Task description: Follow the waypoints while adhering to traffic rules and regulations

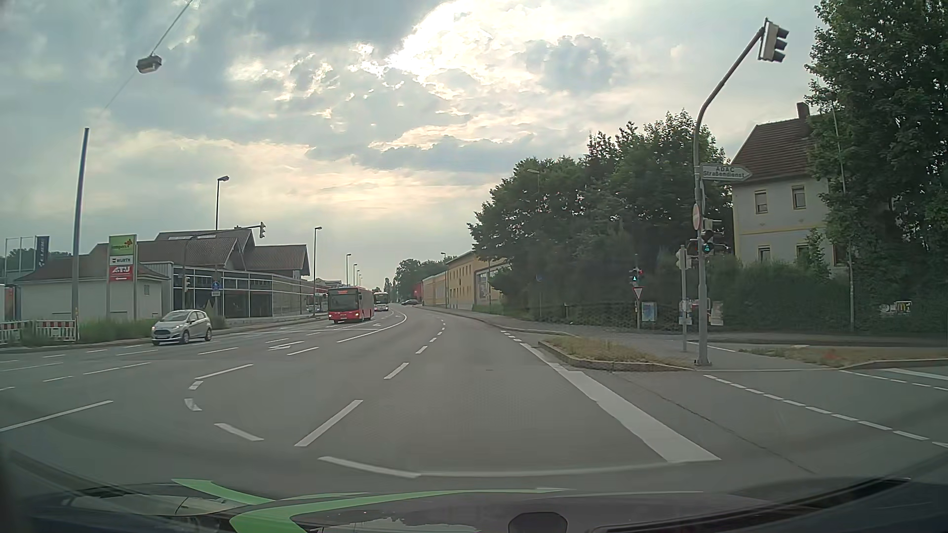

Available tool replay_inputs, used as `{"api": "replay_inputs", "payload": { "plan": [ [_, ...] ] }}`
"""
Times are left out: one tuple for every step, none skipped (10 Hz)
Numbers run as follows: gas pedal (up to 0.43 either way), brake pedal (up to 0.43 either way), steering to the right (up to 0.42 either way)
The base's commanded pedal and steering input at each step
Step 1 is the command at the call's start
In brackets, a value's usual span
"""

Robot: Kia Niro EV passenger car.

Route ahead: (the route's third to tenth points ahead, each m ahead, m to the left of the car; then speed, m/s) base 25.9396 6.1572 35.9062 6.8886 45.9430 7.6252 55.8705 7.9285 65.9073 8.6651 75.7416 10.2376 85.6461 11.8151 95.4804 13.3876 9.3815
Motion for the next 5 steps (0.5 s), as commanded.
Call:
{"api": "replay_inputs", "payload": {
  "plan": [
    [0.331,0.0,-0.013],
    [0.331,0.0,-0.012],
    [0.331,0.0,-0.011],
    [0.331,0.0,-0.011],
    [0.331,0.0,-0.011]
  ]
}}
